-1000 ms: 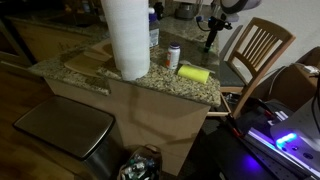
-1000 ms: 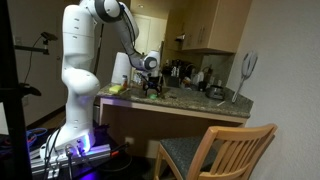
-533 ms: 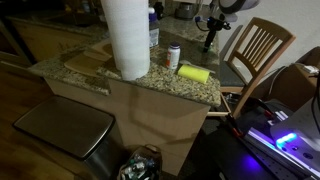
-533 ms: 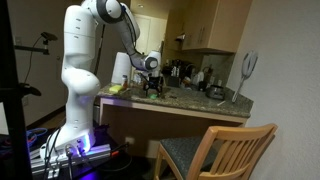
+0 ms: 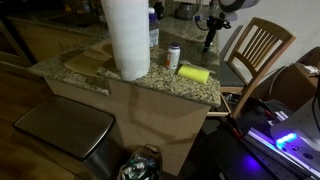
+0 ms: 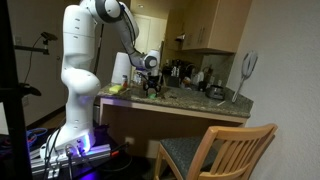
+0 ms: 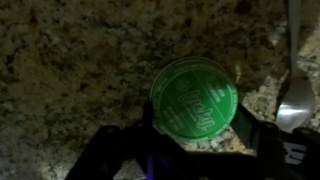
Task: Move the green lid backwards
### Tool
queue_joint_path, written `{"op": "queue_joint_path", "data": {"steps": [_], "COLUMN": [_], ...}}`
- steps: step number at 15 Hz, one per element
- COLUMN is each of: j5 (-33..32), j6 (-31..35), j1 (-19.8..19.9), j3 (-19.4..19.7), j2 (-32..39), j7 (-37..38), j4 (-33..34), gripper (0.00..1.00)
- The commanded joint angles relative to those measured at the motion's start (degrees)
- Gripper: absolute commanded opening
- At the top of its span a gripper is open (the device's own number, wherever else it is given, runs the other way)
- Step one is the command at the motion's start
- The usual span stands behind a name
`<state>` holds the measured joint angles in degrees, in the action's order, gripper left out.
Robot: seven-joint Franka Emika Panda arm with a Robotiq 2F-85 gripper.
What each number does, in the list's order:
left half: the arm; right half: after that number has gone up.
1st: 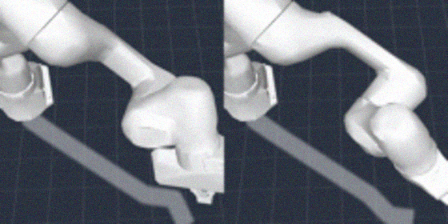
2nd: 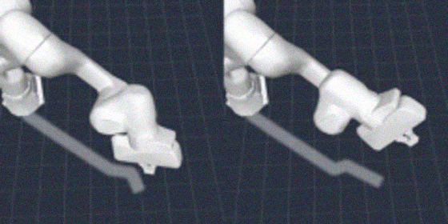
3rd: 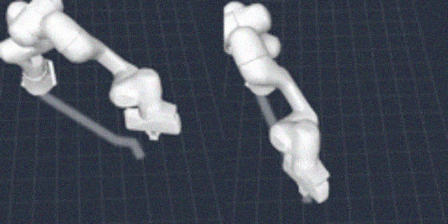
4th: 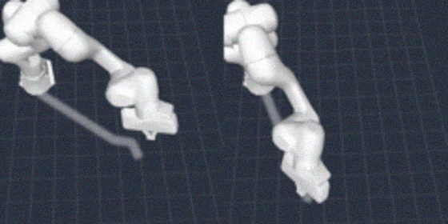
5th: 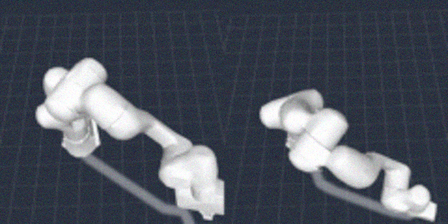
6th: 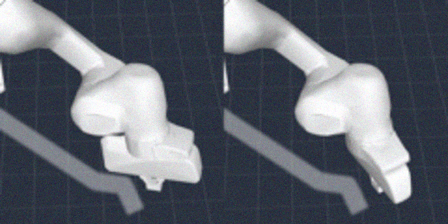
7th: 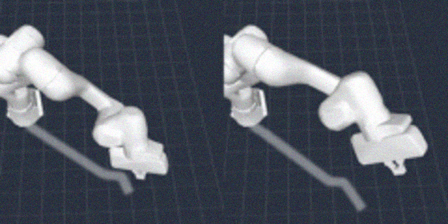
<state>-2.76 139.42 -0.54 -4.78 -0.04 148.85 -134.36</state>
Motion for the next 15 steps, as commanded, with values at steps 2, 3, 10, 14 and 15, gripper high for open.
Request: {"op": "queue_joint_path", "data": {"steps": [2, 3, 10, 14, 15], "j5": [4.8, 6.3, 8.4, 6.8, 7.4], "j6": [-3.5, -3.9, -6.6, -5.8, -5.8], "j1": [-1.2, -1.6, -6.3, -8.9, -8.5], "j3": [0.4, 0.2, -2.9, -5.1, -4.7], "j2": [-1.1, -1.2, -2.3, -1.9, -1.4], "j7": [-5.7, -7.5, -14.0, -13.4, -12.1], "j4": [0.5, 0.6, -0.5, -1.5, 0.1], "gripper": [0.52, 0.52, 0.52, 0.52, 0.52]}}
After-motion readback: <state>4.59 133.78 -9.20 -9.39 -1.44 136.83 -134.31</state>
